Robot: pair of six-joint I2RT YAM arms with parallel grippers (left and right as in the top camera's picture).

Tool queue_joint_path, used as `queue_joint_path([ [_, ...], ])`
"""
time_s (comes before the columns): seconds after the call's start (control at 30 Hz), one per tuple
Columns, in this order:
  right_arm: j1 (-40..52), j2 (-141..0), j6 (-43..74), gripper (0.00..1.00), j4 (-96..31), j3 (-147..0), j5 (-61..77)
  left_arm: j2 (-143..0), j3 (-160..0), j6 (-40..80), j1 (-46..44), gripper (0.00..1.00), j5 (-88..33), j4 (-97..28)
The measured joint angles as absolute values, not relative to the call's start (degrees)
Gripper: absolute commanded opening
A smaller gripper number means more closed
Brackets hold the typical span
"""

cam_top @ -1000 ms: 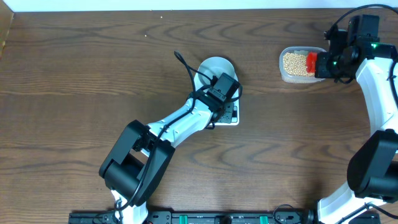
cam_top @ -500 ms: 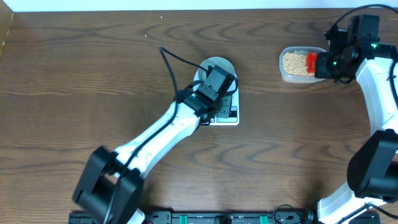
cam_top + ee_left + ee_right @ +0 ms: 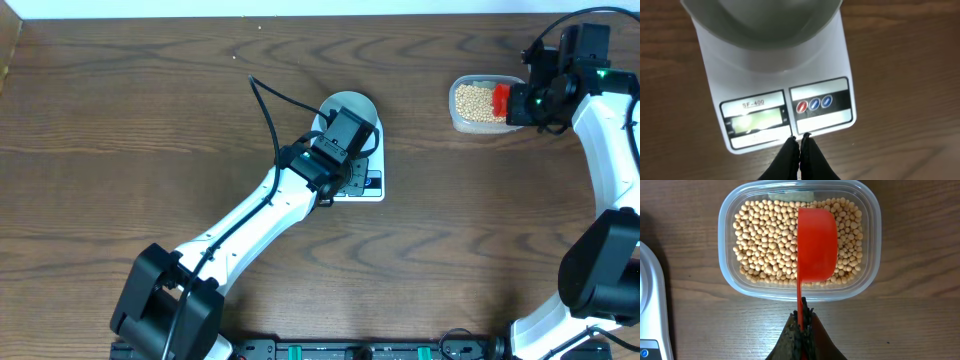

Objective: Scoop item into bowl and weigh 50g on scale

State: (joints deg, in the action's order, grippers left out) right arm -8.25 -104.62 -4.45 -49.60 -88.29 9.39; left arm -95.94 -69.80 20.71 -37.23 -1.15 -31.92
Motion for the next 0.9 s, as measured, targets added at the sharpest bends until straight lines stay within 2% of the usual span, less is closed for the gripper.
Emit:
queue_joint_path([
  [0.3,-8.3,-104.6,-4.4,0.01,-49.5,-88.3,9.4,-100.6,-69.7,20.7,-37.3,0.07,-1.1,-24.9],
  [0.9,-8.3,-104.6,-4.4,0.01,-49.6,-88.3,9.4,-107.9,-69.3,20.7,-39.7,0.07,-0.3,-24.6],
])
